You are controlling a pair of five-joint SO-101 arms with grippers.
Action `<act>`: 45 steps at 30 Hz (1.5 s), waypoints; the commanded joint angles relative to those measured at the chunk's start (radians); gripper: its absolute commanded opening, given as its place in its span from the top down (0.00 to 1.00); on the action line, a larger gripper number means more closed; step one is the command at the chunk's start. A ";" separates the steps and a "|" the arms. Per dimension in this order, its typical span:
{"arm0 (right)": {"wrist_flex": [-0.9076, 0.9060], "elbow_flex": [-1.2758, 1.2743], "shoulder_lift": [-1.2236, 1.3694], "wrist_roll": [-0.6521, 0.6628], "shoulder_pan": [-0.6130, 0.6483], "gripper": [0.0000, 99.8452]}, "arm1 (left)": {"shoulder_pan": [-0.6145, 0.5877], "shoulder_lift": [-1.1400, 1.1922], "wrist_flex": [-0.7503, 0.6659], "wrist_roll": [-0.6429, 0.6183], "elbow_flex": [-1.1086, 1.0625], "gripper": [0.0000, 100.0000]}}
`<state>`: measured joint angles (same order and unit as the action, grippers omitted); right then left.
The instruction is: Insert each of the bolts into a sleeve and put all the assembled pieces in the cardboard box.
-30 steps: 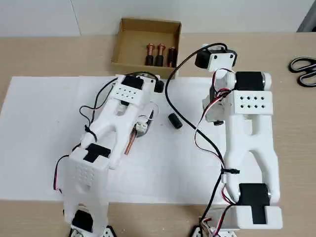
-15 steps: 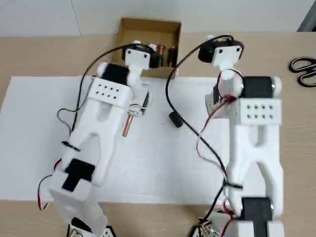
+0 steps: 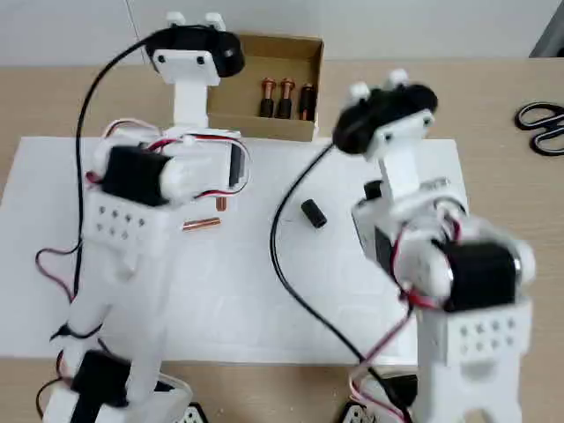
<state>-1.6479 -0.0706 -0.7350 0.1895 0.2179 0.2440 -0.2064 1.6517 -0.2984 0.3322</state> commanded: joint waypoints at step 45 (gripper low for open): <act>0.865 -1.335 -1.012 -0.167 0.186 1.00 | 0.315 -0.290 -0.511 -0.302 -0.381 0.99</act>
<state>-0.7994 -1.4070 -1.7292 0.0315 0.4020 0.5554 -0.3721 1.1592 -0.5961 -0.0391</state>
